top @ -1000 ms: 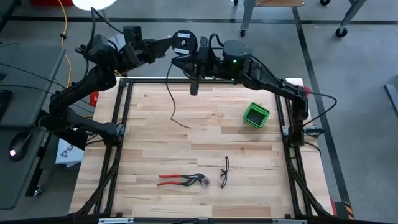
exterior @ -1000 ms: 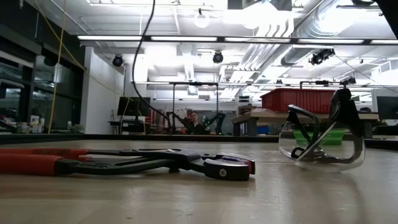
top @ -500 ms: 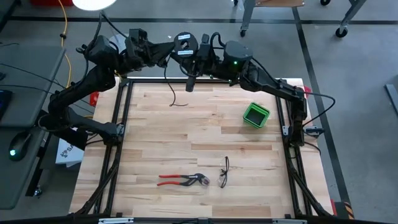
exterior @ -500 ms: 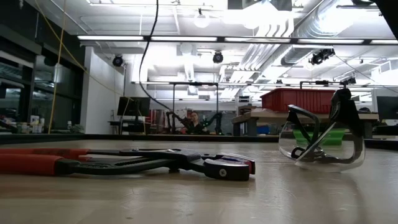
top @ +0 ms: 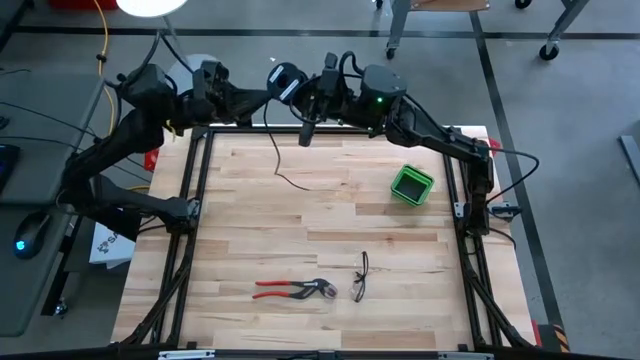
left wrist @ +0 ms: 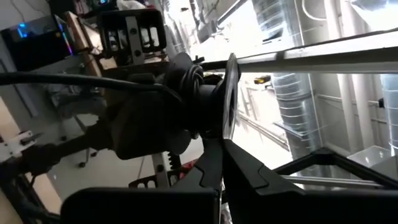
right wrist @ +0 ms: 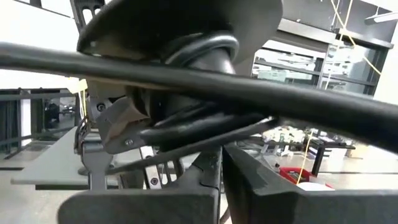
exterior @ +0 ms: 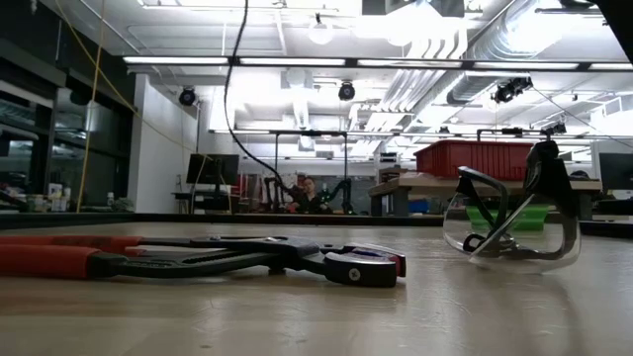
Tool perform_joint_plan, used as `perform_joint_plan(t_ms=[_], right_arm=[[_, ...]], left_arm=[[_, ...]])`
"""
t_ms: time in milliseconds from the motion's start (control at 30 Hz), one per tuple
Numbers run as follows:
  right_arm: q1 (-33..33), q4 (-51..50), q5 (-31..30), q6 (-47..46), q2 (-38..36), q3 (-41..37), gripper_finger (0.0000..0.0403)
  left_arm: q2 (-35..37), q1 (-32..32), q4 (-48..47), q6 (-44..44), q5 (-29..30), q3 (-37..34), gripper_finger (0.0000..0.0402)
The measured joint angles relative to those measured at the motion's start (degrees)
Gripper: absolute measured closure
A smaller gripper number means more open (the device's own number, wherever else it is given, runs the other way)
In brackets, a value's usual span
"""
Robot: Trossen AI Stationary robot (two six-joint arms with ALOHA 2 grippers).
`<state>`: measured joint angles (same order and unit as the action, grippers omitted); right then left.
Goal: Coil cords
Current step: Coil the black wire onto the black spool
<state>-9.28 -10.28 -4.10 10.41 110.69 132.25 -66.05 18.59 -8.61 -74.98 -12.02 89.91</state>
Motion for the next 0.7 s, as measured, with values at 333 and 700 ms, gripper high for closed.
perform_joint_plan(t_ms=[333, 700], right_arm=[[0.04, -0.24, 0.66, 0.12, -0.04, 0.02, 0.0403], [0.04, -3.36, 1.08, 0.14, -0.09, 0.02, 0.0403]], left_arm=[[1.69, 0.04, -7.98, 0.23, -2.96, -0.09, 0.0401], [2.24, 0.13, -11.65, 7.56, -2.74, -0.09, 0.0401]])
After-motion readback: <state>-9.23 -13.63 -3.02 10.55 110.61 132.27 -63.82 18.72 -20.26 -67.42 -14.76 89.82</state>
